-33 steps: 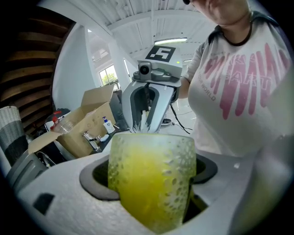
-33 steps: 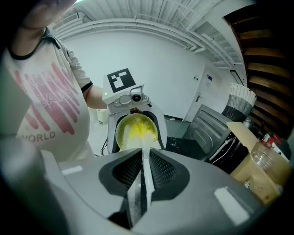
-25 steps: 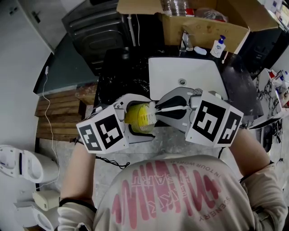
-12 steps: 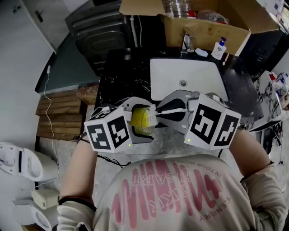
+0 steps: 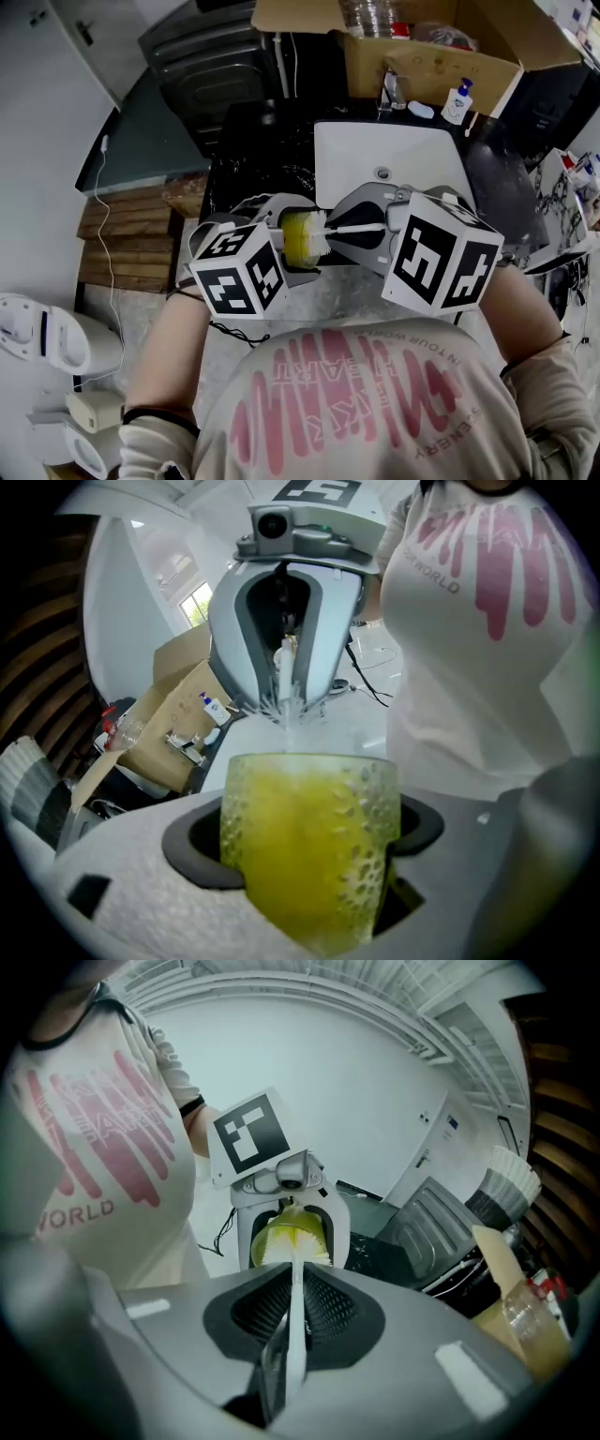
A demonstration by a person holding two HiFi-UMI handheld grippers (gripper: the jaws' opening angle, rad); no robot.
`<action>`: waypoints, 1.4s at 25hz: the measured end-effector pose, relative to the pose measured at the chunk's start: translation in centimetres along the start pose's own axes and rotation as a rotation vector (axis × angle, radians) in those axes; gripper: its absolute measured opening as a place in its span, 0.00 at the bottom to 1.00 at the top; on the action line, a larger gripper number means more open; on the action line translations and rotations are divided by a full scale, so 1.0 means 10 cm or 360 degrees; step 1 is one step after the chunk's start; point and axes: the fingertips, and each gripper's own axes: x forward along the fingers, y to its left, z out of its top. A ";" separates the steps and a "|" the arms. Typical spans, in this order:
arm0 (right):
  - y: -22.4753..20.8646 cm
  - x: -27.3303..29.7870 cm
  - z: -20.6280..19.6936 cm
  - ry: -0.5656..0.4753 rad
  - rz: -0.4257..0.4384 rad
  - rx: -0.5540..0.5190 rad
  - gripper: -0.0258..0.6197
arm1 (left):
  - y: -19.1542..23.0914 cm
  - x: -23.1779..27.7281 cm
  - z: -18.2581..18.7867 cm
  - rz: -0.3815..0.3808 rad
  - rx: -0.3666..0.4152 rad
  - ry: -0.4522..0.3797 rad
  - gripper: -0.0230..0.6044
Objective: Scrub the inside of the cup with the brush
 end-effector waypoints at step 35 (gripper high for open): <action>-0.42 -0.08 0.08 -0.0245 -0.0126 0.0256 0.12 | 0.63 -0.42 0.27 0.0347 -0.0166 -0.0379 0.69</action>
